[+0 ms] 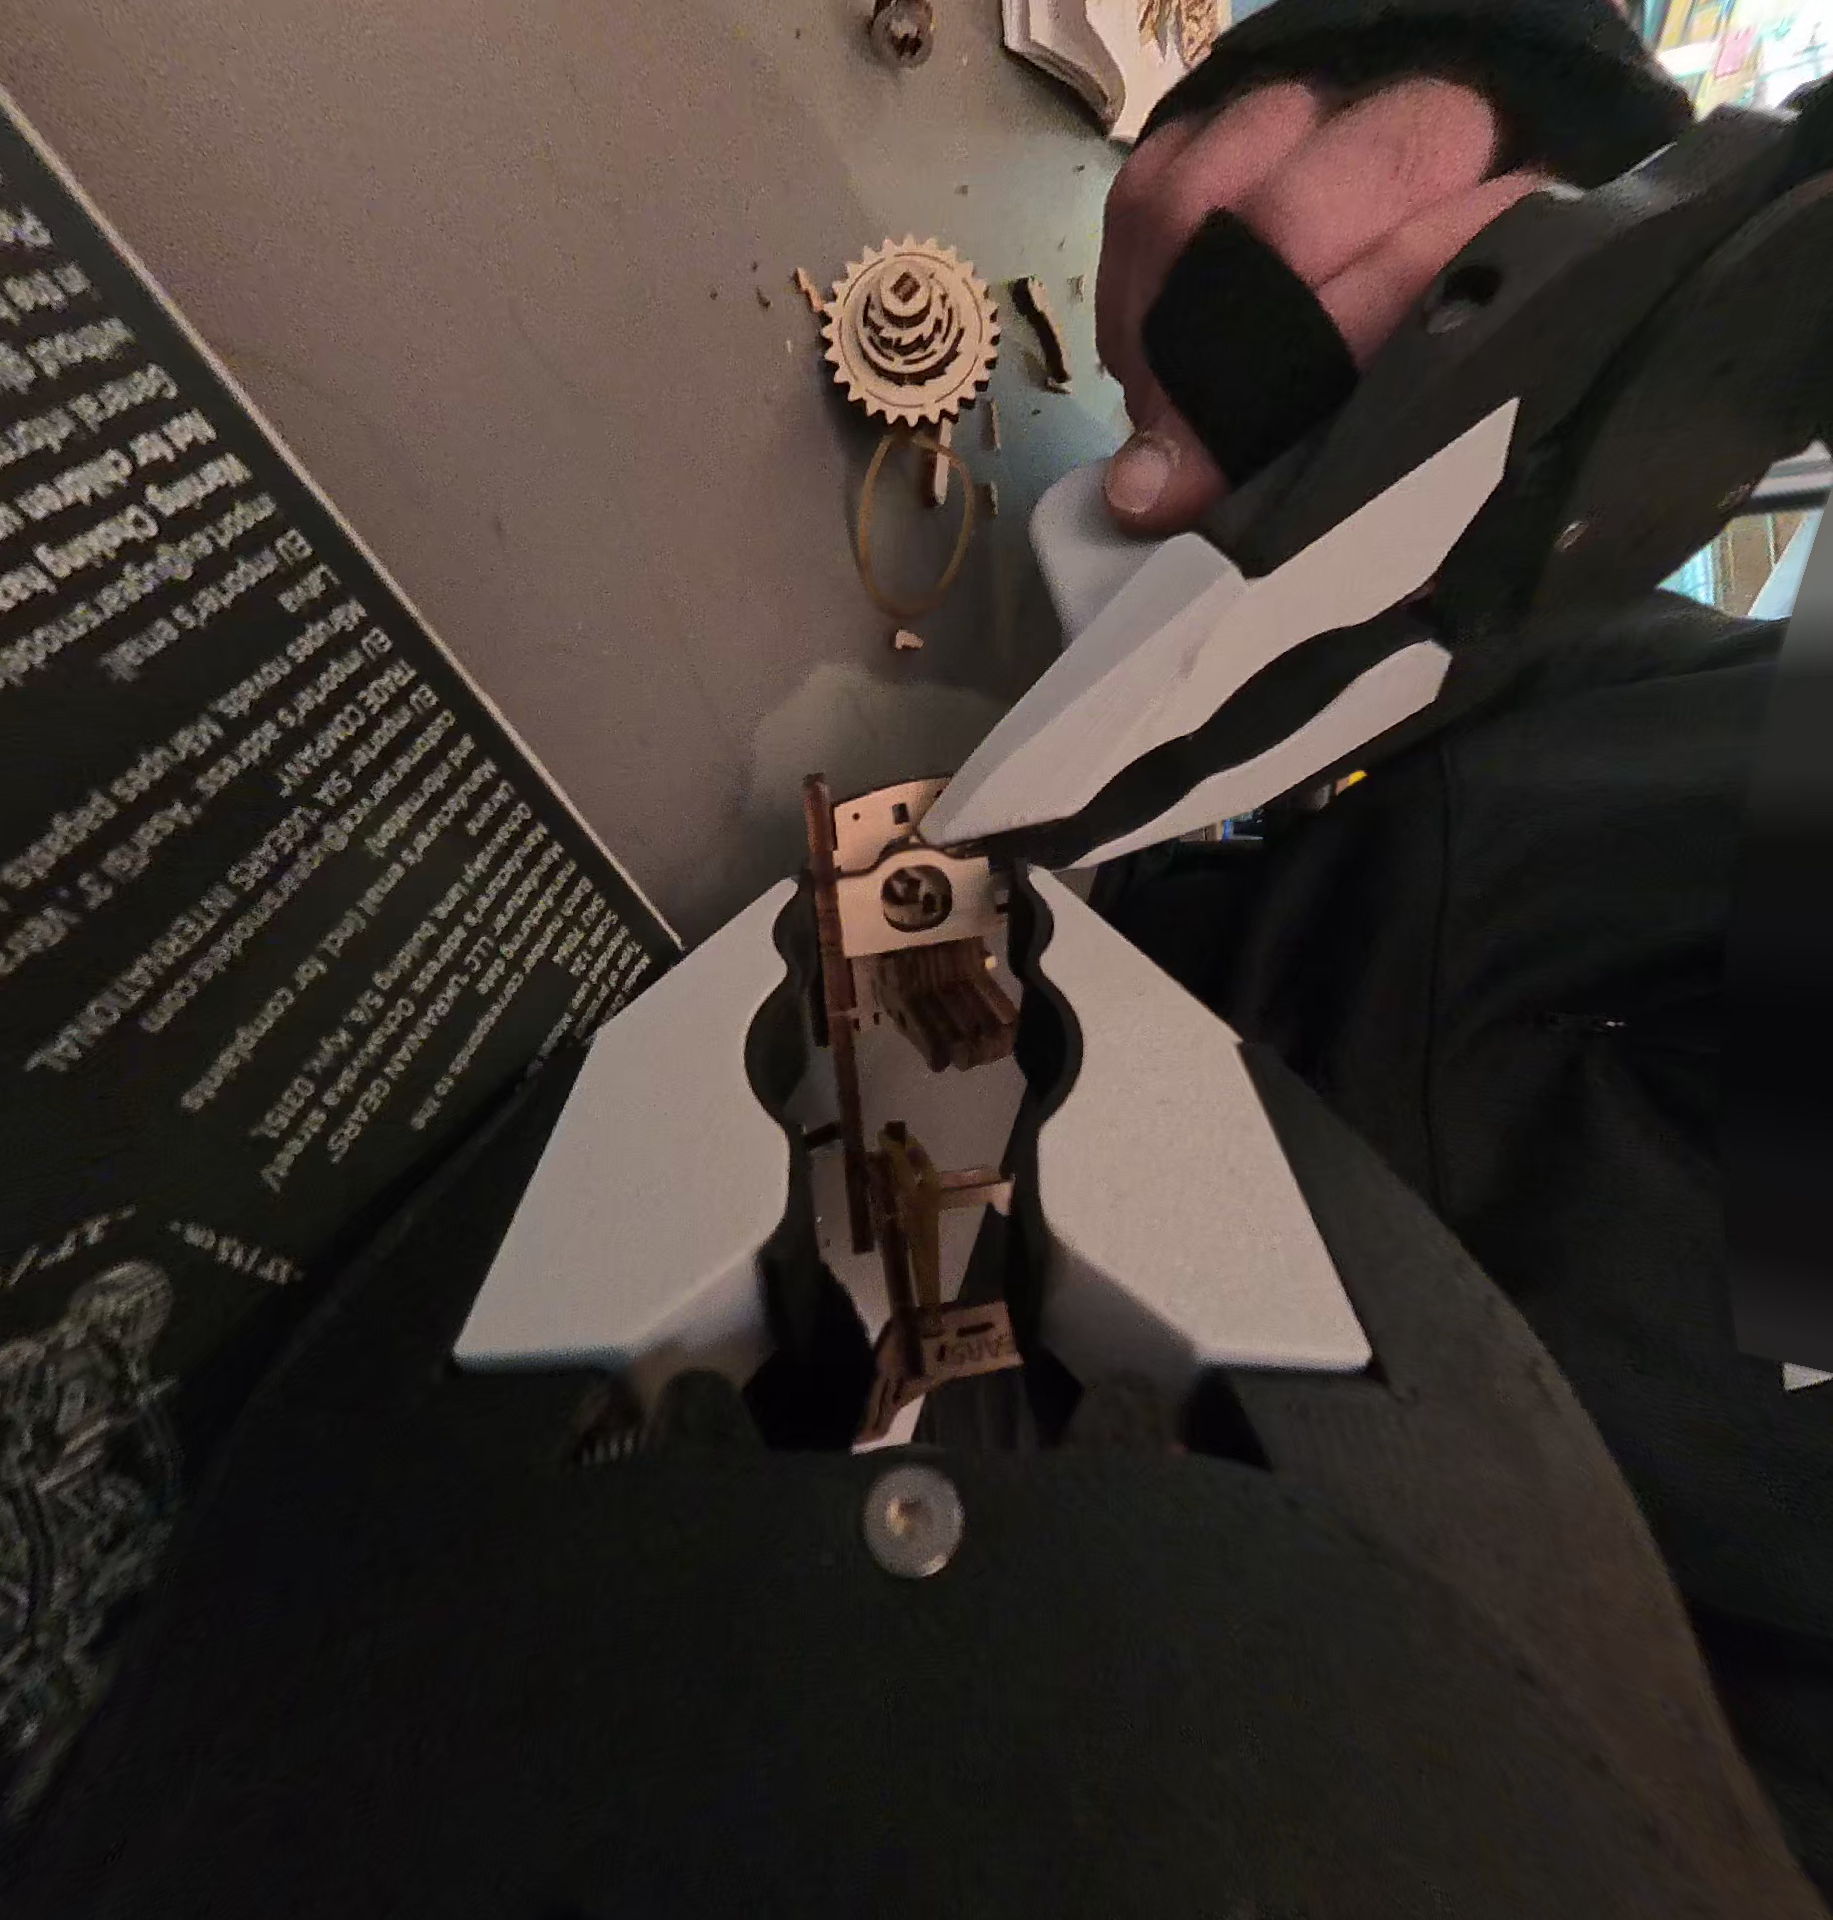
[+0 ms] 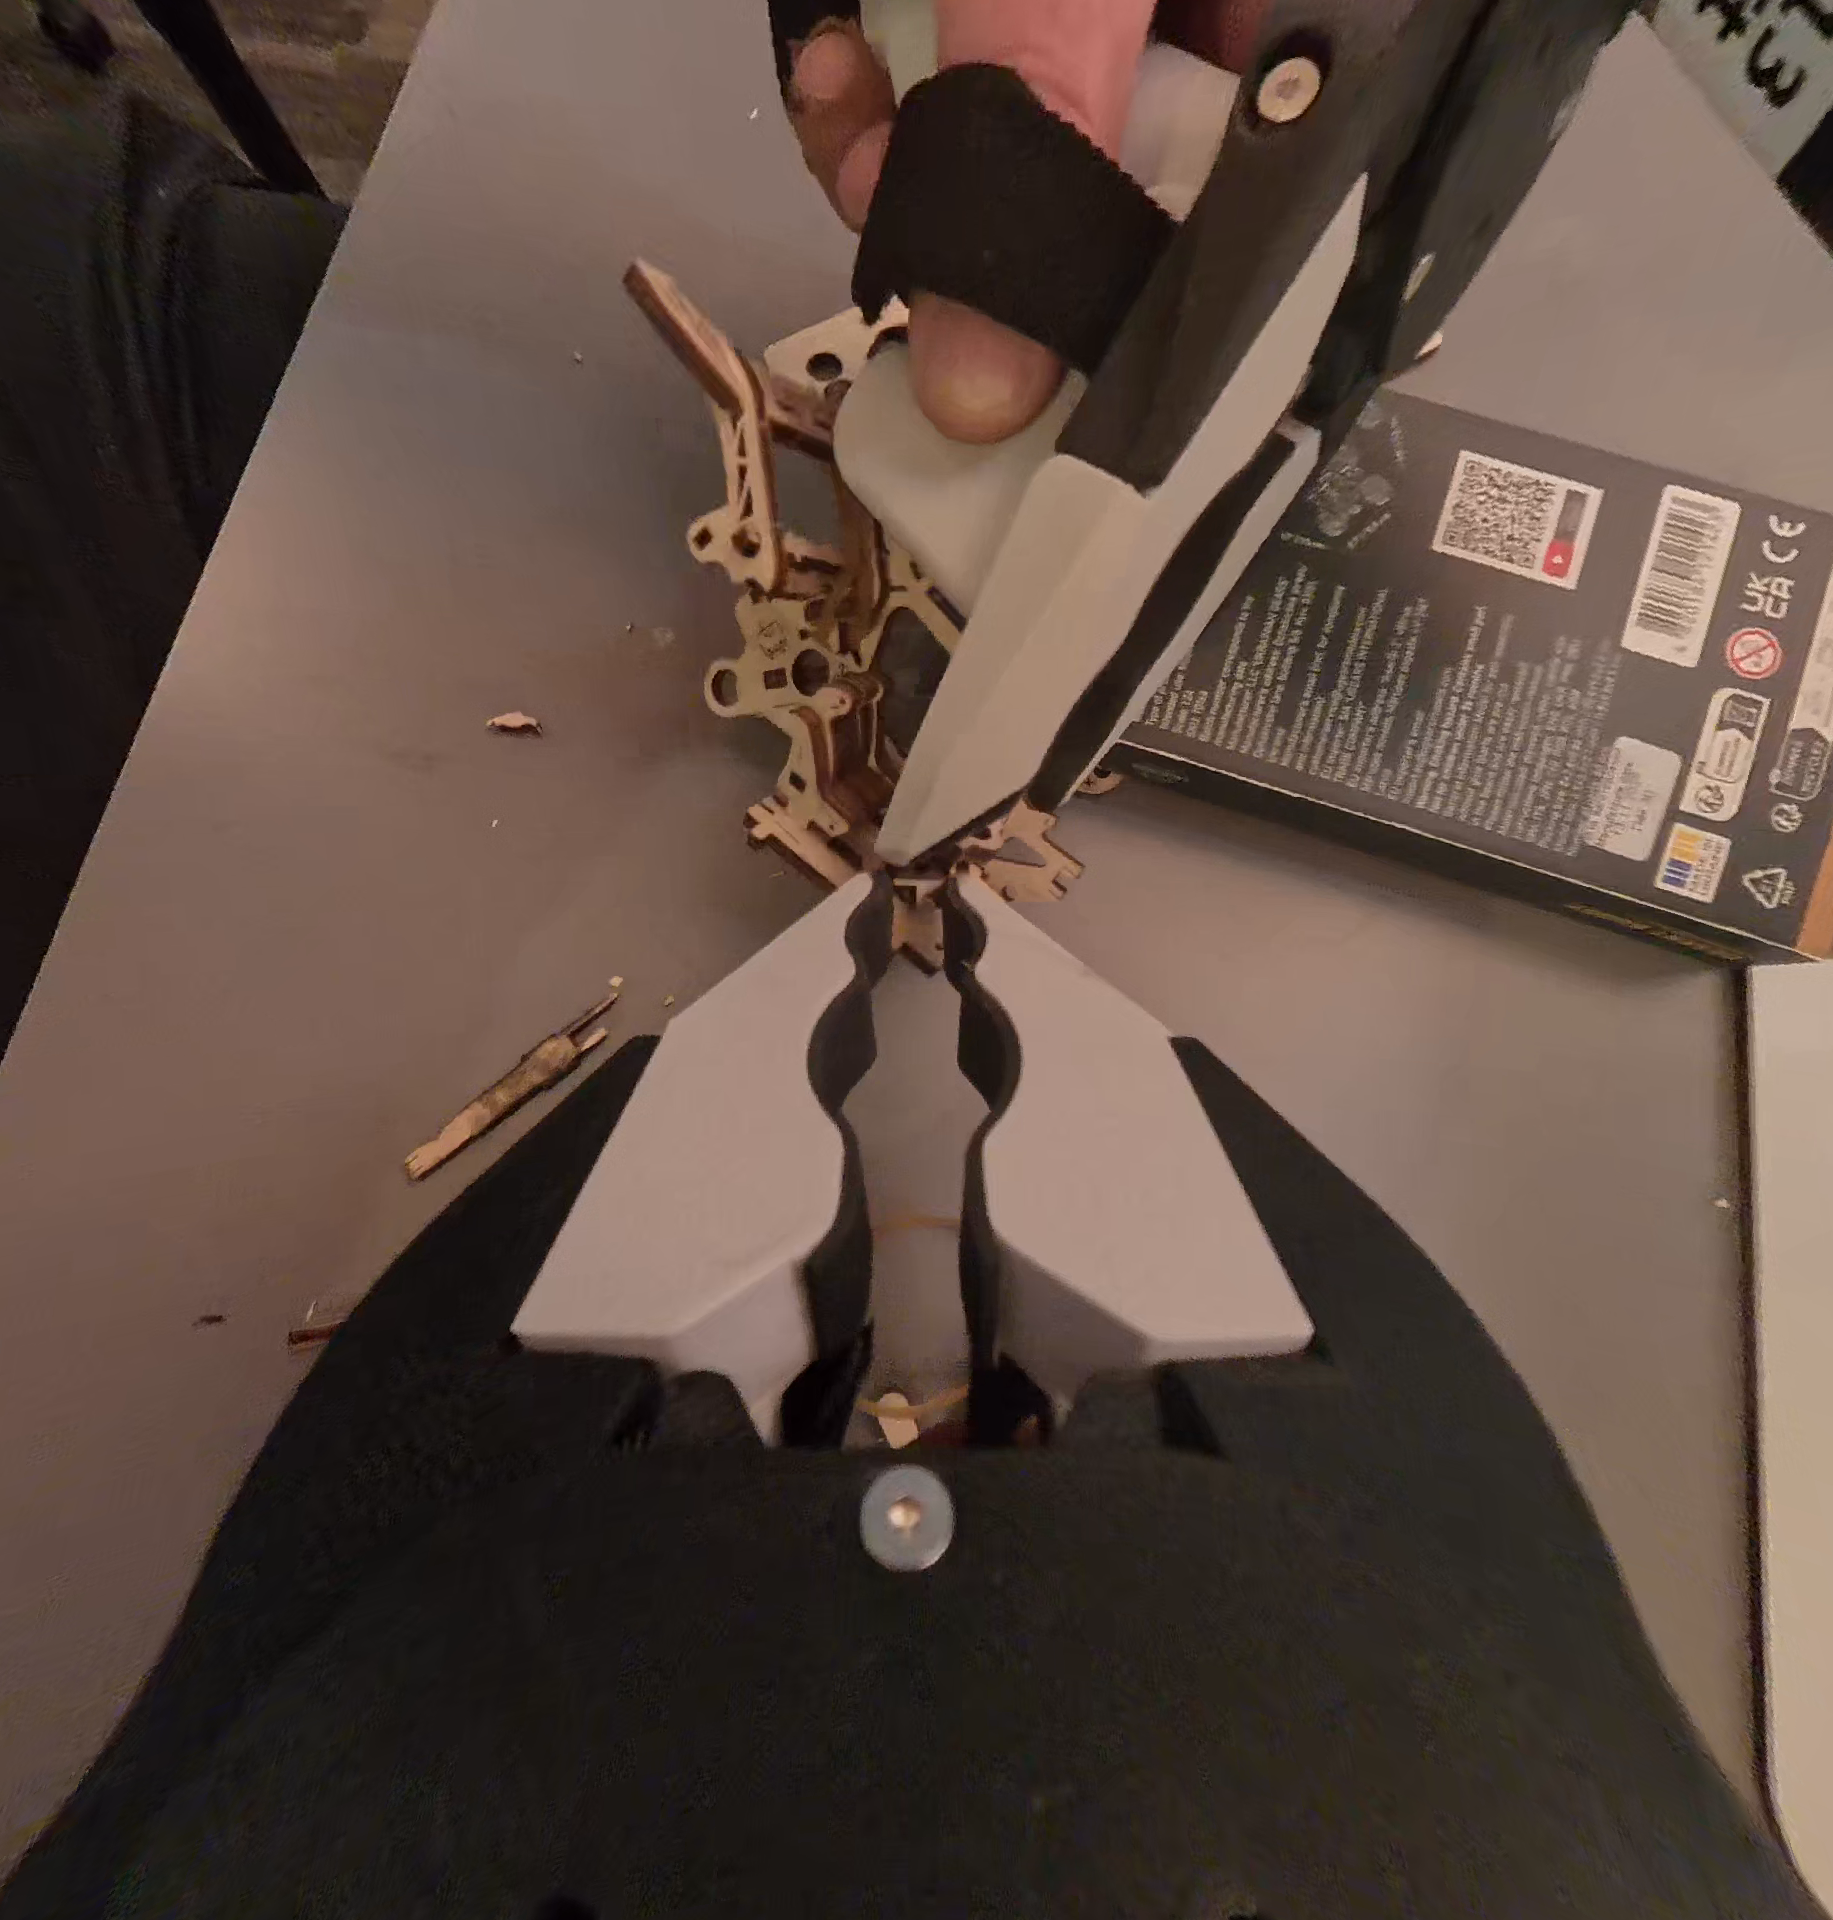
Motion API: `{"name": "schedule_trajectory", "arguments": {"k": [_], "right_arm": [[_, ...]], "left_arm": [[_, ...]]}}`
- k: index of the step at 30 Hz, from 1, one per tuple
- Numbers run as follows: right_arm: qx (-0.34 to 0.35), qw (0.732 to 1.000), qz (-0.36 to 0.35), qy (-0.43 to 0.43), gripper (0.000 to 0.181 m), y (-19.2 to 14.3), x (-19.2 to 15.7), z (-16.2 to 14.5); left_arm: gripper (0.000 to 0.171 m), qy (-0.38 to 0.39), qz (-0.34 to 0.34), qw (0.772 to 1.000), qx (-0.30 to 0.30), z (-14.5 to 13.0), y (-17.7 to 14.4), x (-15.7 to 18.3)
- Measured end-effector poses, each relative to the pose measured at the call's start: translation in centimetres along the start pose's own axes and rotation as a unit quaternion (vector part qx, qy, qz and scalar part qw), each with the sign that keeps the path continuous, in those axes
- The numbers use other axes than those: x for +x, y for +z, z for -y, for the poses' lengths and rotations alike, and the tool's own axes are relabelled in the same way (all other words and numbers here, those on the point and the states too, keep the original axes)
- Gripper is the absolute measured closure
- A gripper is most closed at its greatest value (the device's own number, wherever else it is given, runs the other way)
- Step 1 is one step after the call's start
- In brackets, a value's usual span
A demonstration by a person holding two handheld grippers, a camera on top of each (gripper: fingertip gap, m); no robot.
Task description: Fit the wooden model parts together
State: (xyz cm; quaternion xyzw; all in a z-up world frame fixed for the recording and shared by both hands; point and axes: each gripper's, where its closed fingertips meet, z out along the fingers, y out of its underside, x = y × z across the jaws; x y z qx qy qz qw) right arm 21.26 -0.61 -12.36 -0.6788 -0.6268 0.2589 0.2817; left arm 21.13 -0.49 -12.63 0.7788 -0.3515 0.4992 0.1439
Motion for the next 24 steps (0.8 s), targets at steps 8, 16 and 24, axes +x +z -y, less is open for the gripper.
{"name": "schedule_trajectory", "arguments": {"k": [8, 16, 24], "right_arm": [[-0.033, 0.999, -0.016, -0.030, 0.175, 0.06, -0.11, 0.04], [-0.009, 1.000, -0.006, -0.011, 0.176, 0.15, -0.23, 0.20], [0.009, 1.000, -0.002, 0.017, 0.175, -0.31, -0.08, 0.04]], "left_arm": [[0.137, 0.002, 0.002, 1.000, -0.006, -0.08, 0.02, 0.05], [0.137, 0.010, 0.008, 1.000, -0.007, -0.18, 0.04, -0.02], [0.138, 0.017, 0.011, 1.000, -0.008, -0.13, 0.24, 0.11]]}}
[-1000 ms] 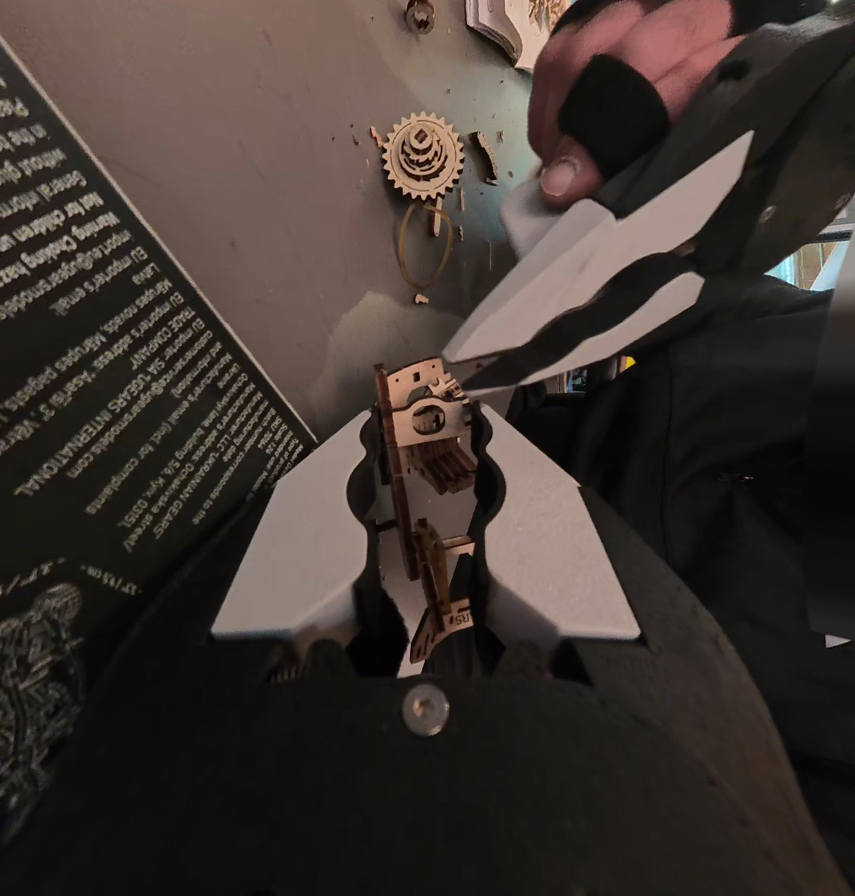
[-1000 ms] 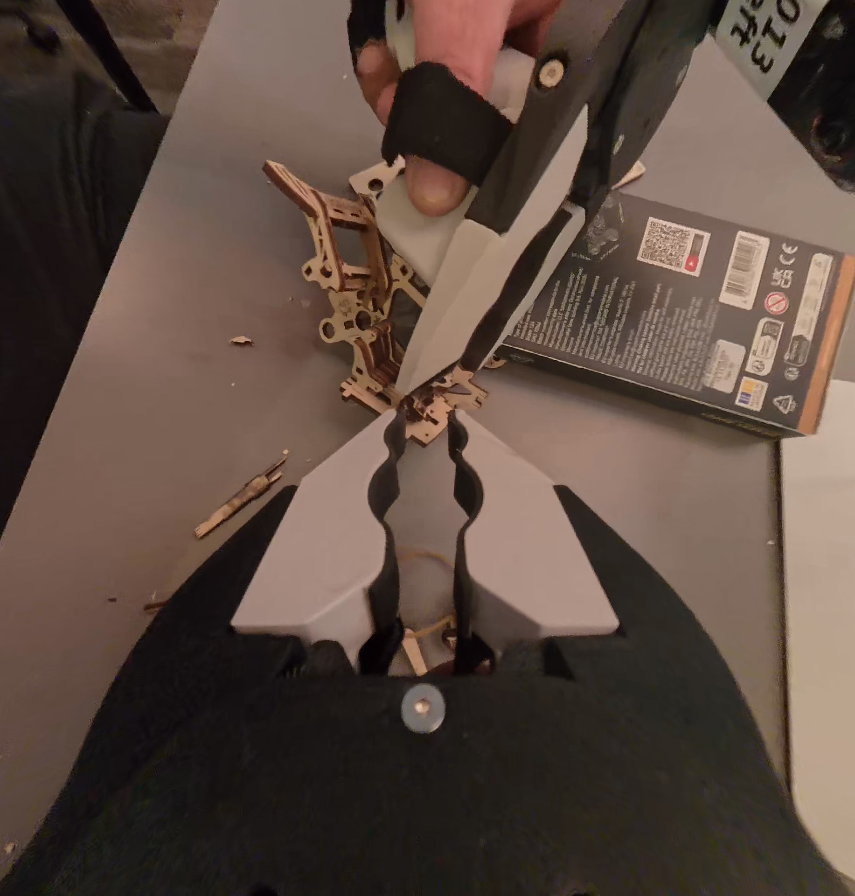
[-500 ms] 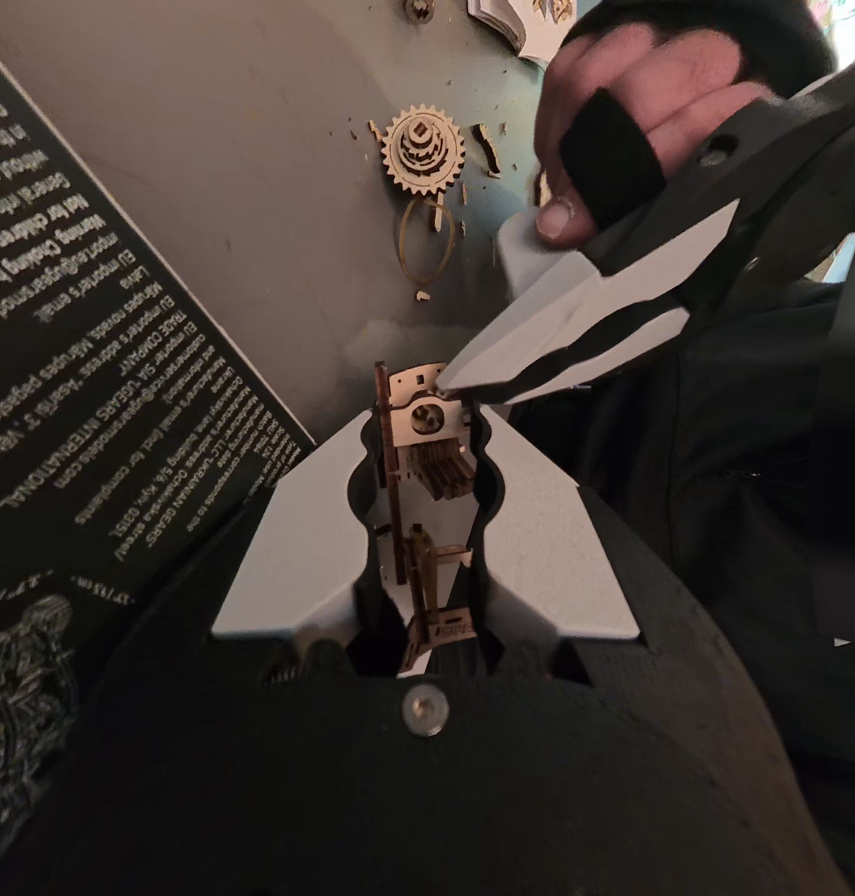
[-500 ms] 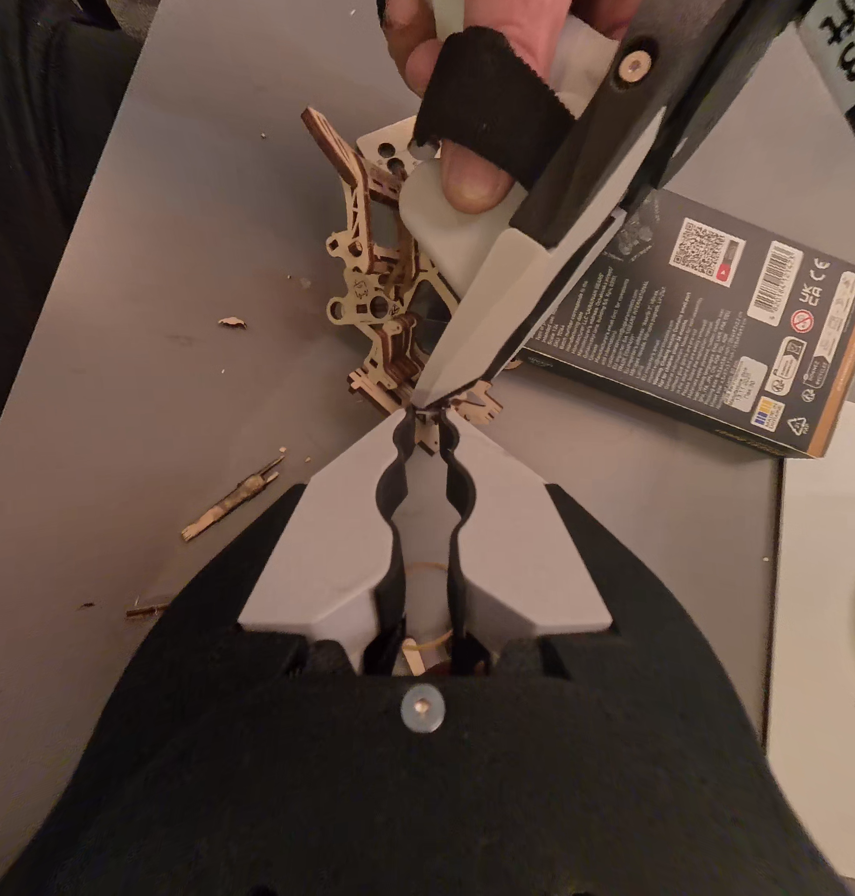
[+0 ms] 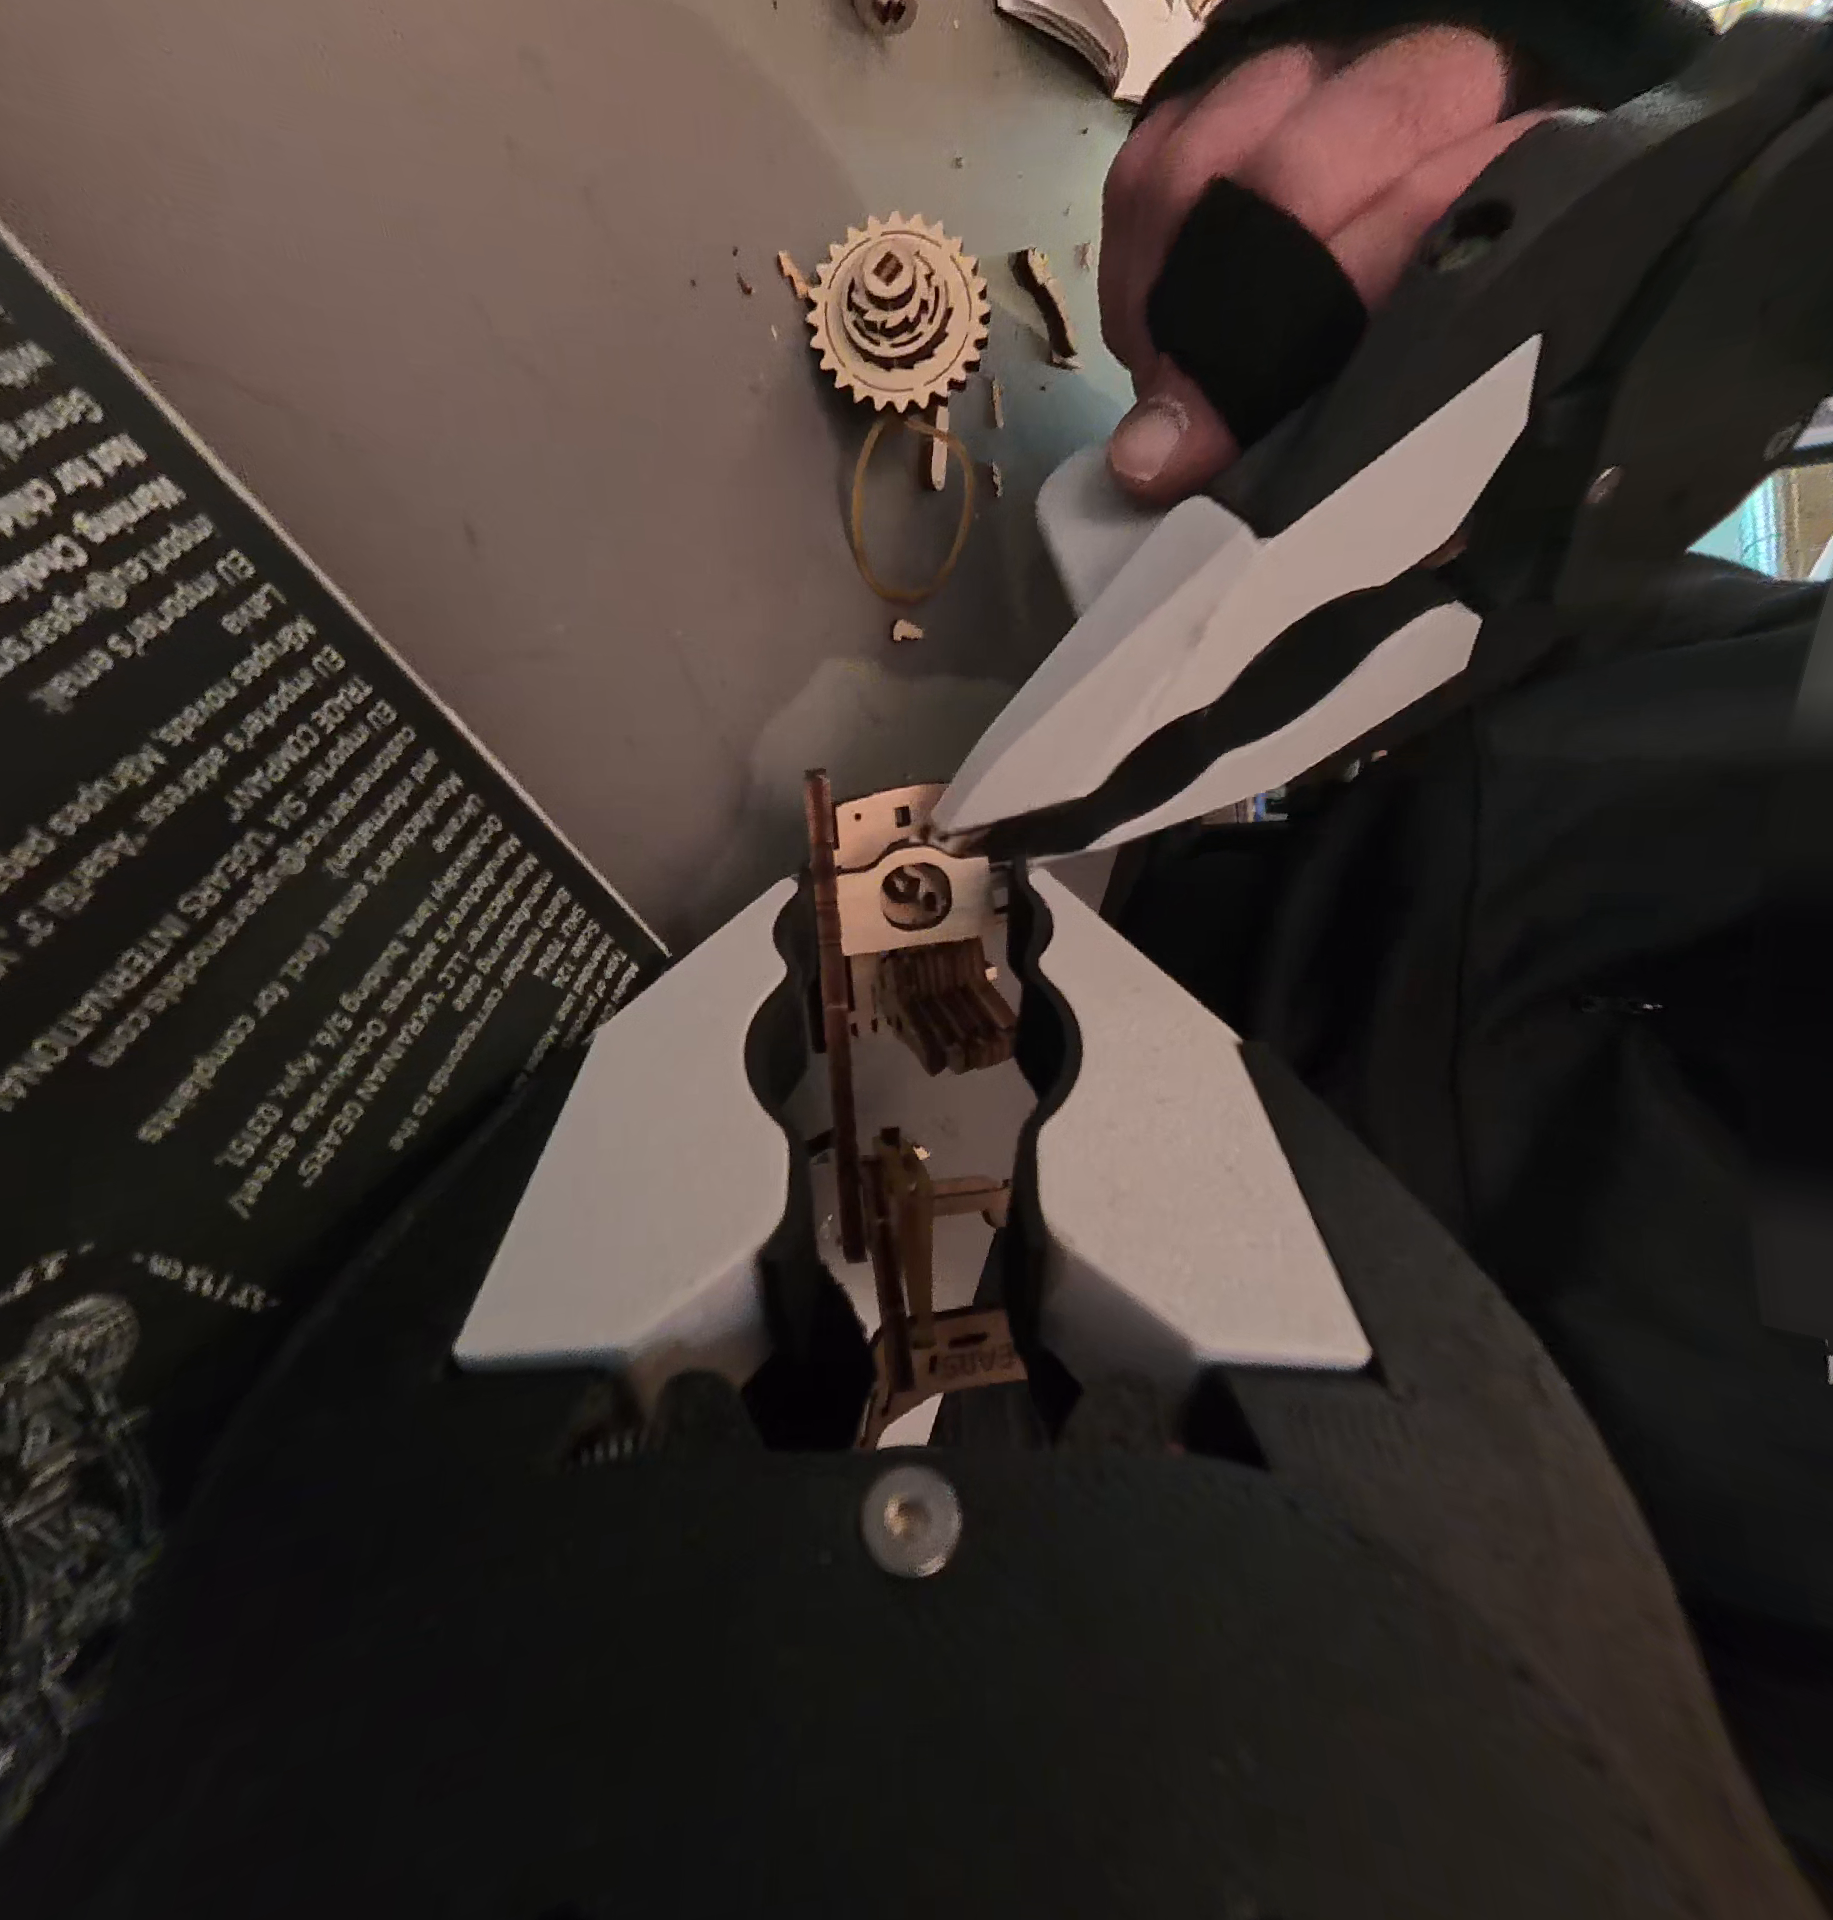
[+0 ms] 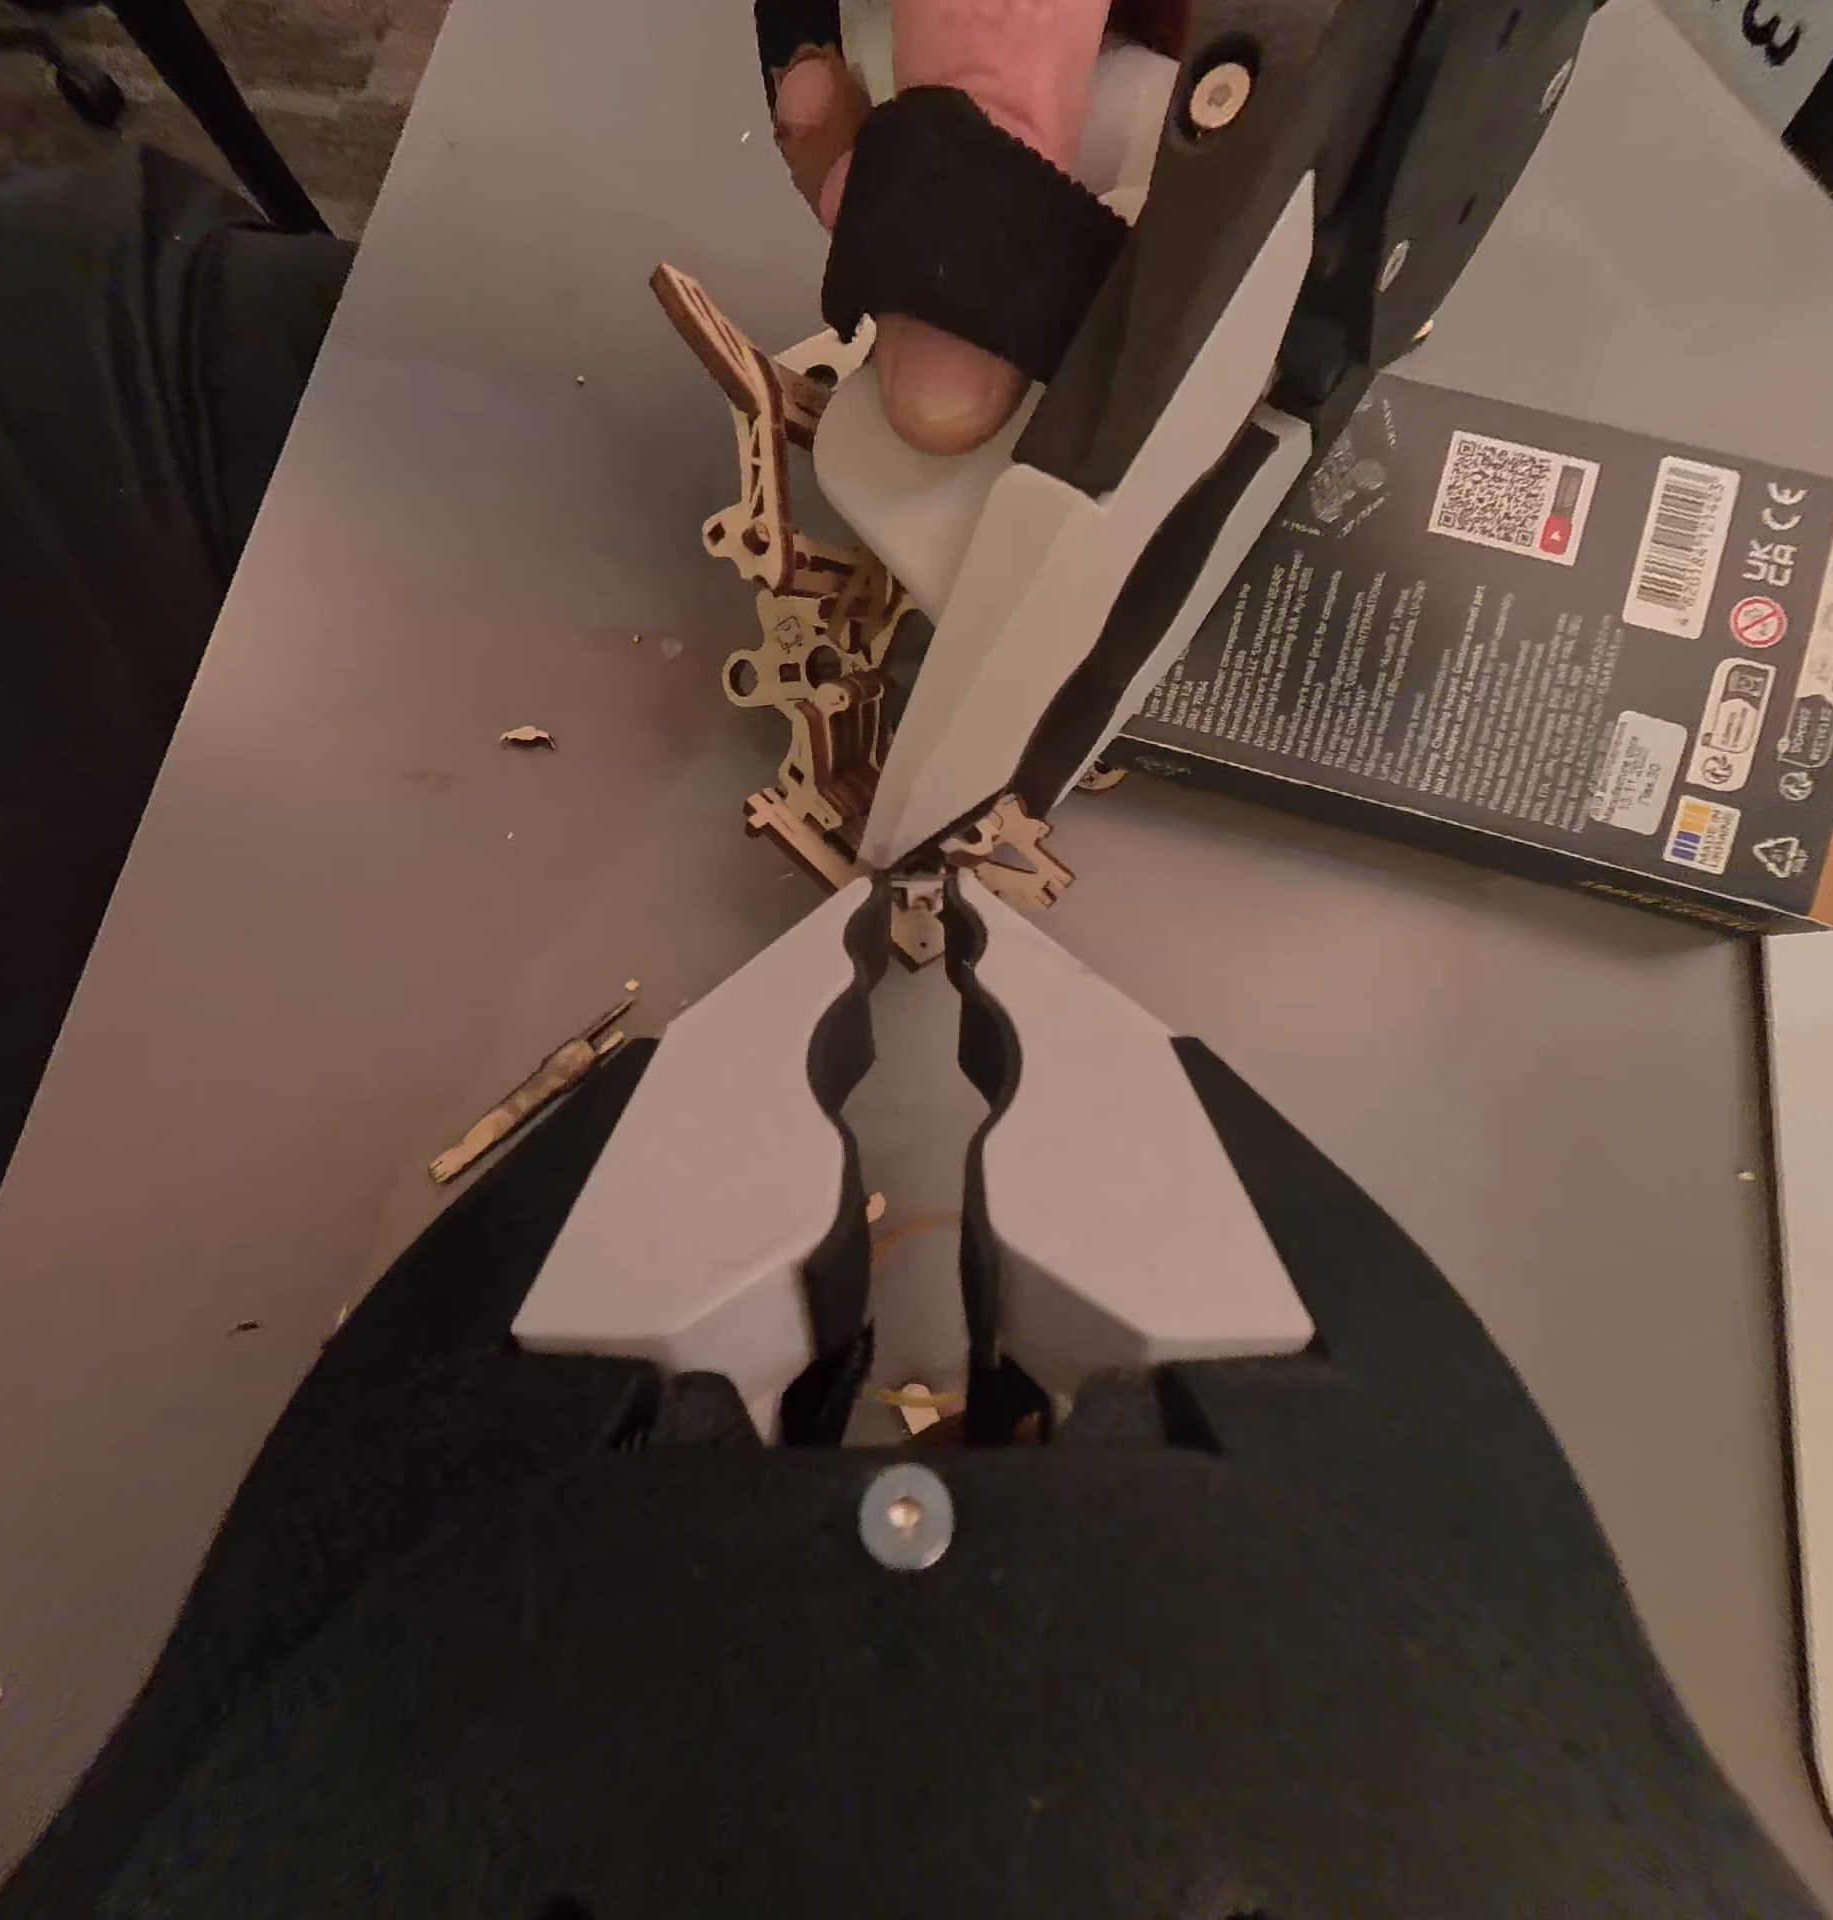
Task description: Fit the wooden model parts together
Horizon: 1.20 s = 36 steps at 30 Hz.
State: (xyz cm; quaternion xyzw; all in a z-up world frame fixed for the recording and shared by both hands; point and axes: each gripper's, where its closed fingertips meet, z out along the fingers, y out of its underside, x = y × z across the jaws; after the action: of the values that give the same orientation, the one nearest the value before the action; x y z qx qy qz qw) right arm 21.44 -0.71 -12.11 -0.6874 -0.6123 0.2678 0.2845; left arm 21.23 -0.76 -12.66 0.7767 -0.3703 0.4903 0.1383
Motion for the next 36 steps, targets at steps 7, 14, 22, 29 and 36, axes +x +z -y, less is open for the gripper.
{"name": "schedule_trajectory", "arguments": {"k": [7, 14, 22, 29, 36], "right_arm": [[0.009, 1.000, -0.007, 0.006, 0.176, 0.37, -0.32, 0.10], [0.014, 1.000, -0.021, 0.015, 0.173, -0.27, -0.32, -0.22], [0.050, 0.997, -0.010, 0.059, 0.178, -0.07, -0.40, 0.16], [0.057, 0.996, -0.007, 0.067, 0.179, -0.37, -0.37, 0.11], [0.059, 0.996, 0.000, 0.071, 0.181, -0.28, -0.72, 0.38]], "left_arm": [[0.137, 0.006, 0.003, 1.000, -0.002, -0.06, 0.05, -0.01], [0.137, 0.013, -0.007, 1.000, 0.003, -0.09, 0.17, 0.24], [0.137, 0.023, -0.013, 1.000, 0.008, -0.19, 0.23, 0.45], [0.137, 0.022, -0.024, 0.999, 0.013, -0.20, 0.39, 0.60], [0.137, 0.023, -0.023, 0.999, 0.009, -0.25, 0.62, 0.68]]}}
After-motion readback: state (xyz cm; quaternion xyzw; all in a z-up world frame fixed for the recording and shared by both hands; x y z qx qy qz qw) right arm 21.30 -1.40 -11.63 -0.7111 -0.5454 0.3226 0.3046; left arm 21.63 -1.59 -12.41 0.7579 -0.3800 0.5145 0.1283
